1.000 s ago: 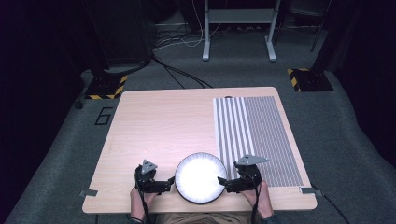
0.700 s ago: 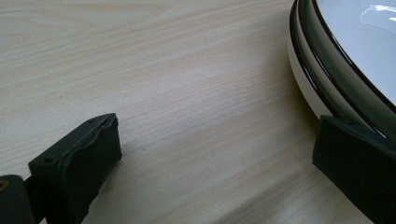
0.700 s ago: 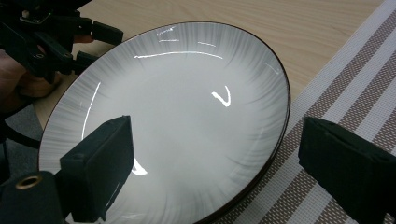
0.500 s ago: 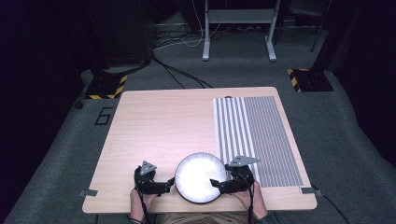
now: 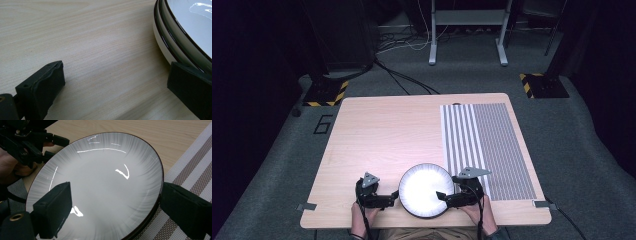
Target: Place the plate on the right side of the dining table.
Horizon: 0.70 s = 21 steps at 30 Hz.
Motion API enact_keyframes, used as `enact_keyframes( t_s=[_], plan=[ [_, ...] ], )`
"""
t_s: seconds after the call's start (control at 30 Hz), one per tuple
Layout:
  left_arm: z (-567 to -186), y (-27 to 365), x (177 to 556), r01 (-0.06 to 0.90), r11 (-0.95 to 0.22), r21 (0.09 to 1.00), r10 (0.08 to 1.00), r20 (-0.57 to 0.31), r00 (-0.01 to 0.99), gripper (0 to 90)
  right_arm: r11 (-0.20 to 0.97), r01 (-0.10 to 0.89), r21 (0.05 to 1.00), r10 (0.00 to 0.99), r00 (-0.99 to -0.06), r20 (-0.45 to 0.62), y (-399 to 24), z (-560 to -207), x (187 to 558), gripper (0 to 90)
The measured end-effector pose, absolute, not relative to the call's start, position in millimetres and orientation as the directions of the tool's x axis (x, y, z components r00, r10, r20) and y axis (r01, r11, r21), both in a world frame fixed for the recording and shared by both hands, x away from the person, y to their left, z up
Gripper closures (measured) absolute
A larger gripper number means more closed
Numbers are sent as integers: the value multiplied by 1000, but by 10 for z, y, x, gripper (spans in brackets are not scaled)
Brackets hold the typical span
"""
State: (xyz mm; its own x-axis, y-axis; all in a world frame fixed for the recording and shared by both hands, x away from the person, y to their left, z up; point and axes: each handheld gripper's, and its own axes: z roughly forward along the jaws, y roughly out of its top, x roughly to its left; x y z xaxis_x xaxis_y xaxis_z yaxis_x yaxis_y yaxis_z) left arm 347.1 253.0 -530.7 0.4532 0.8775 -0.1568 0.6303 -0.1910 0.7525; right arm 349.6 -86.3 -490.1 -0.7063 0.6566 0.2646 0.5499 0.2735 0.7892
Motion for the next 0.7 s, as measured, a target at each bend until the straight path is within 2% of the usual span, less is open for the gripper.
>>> enact_keyframes(
  t_s=[0.7],
  plan=[
    [-5304, 2552, 3452, 631, -194, 752, 865, -172, 471, 13, 271, 553, 788, 668, -697, 260, -816, -4919, 3493, 109]
  ],
)
